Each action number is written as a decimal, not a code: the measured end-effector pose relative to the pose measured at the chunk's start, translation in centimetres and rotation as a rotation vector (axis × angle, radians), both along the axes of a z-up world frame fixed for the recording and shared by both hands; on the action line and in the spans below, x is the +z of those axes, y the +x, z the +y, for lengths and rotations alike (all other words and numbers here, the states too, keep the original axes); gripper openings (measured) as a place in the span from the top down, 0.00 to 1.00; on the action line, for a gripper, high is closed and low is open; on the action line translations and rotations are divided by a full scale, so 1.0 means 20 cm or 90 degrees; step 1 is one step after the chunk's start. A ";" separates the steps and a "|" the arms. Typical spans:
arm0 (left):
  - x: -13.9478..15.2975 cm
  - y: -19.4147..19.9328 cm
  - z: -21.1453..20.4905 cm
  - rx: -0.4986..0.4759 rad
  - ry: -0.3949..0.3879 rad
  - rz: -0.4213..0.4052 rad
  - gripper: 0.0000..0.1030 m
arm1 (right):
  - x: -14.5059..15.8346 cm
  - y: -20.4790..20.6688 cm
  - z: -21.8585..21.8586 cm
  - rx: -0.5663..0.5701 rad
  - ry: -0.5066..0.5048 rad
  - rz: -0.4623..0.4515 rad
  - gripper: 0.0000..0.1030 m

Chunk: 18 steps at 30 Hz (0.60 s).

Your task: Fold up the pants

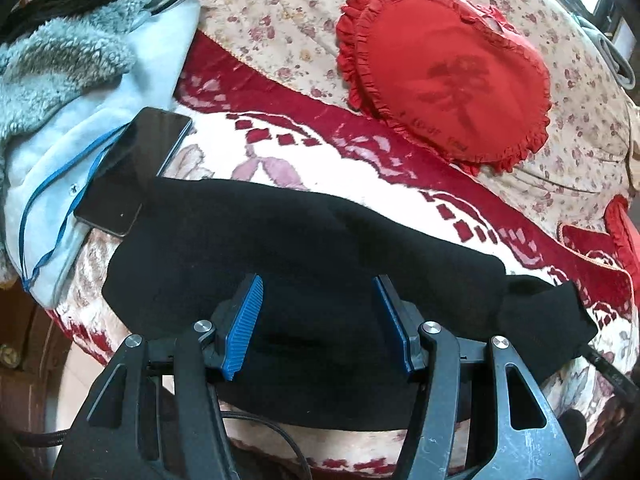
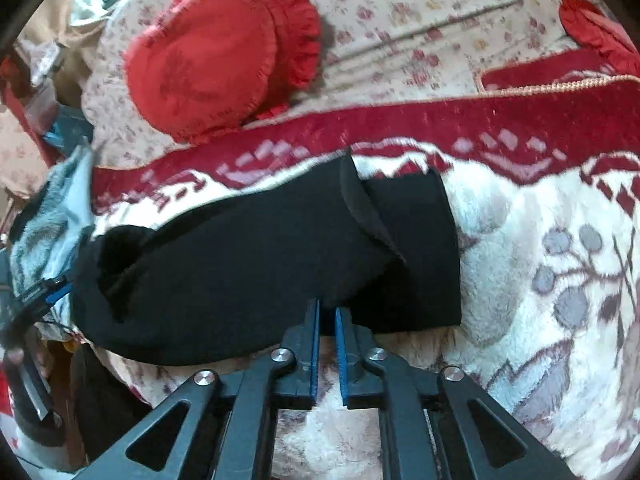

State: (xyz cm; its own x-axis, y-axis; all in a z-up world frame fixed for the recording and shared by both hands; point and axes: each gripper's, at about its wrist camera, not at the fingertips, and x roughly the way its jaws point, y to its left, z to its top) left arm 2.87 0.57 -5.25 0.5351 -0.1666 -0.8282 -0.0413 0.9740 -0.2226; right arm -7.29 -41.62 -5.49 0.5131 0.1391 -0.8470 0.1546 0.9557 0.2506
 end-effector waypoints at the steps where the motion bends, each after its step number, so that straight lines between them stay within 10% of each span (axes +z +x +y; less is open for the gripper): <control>1: 0.00 0.01 -0.01 -0.003 -0.003 0.003 0.46 | 0.02 0.01 0.00 0.008 -0.009 -0.003 0.81; 11: -0.05 0.01 -0.08 -0.029 0.003 0.024 0.46 | -0.01 0.27 -0.05 -0.014 -0.155 0.008 0.71; 16: -0.05 0.03 -0.03 -0.006 0.002 0.029 0.46 | -0.13 0.40 -0.08 0.035 -0.082 0.029 0.71; 18: -0.05 0.04 -0.01 0.001 -0.001 0.029 0.46 | -0.14 0.40 -0.07 0.037 -0.081 0.013 0.94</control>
